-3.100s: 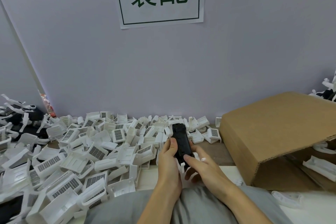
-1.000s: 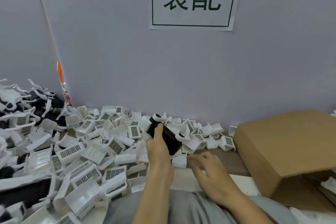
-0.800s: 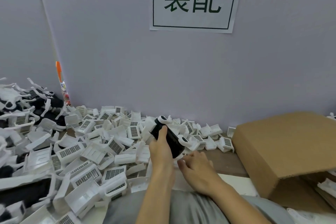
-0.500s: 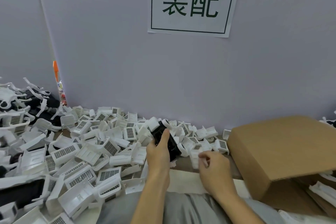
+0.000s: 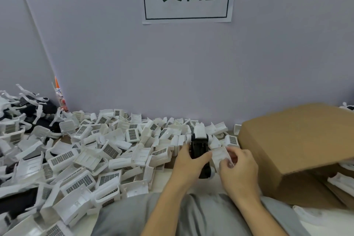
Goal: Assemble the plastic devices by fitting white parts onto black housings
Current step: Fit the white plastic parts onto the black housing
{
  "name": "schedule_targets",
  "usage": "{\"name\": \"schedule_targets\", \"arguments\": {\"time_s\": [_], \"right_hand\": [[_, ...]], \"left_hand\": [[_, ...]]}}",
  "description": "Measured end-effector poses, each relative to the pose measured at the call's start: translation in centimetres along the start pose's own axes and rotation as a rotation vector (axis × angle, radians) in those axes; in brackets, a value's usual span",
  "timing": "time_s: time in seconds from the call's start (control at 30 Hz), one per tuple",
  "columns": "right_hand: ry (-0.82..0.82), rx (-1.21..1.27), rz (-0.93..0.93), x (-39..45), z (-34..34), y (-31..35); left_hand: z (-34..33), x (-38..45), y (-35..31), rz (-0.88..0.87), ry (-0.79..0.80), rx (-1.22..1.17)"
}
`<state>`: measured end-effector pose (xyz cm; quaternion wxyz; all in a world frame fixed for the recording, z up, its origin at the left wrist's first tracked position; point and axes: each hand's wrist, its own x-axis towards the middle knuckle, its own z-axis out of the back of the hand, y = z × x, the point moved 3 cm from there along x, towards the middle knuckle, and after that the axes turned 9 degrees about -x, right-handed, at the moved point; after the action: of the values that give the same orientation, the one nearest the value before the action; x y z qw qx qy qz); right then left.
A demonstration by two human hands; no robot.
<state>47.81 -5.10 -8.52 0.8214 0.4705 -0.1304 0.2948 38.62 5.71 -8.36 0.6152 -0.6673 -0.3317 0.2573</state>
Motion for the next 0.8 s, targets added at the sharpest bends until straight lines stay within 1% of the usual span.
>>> {"name": "schedule_targets", "arguments": {"time_s": [0.07, 0.13, 0.3, 0.4, 0.53, 0.6, 0.67, 0.8], "right_hand": [[-0.046, 0.068, 0.052, -0.1, 0.2, 0.3], [-0.055, 0.157, 0.116, -0.4, 0.4, 0.7], [0.055, 0.392, 0.198, -0.8, 0.2, 1.3], [0.129, 0.439, 0.223, -1.0, -0.1, 1.4], [0.19, 0.498, 0.187, -1.0, -0.4, 1.1], [0.224, 0.484, 0.186, -1.0, -0.6, 0.9], [0.21, 0.474, 0.183, -1.0, -0.7, 0.8], [0.051, 0.443, 0.079, -0.5, -0.5, 0.3]], "left_hand": [[0.0, -0.1, 0.0, -0.003, -0.01, 0.009], [0.0, -0.2, 0.0, -0.006, -0.036, 0.02], [0.1, -0.1, 0.2, -0.005, -0.076, -0.029], [0.1, 0.0, 0.3, -0.004, -0.065, -0.056], [0.1, 0.2, 0.5, -0.021, -0.039, -0.072], [0.2, 0.2, 0.6, -0.023, -0.021, -0.103], [0.2, 0.2, 0.7, -0.021, -0.019, -0.123], [-0.1, 0.1, 0.5, -0.004, 0.003, -0.152]]}}
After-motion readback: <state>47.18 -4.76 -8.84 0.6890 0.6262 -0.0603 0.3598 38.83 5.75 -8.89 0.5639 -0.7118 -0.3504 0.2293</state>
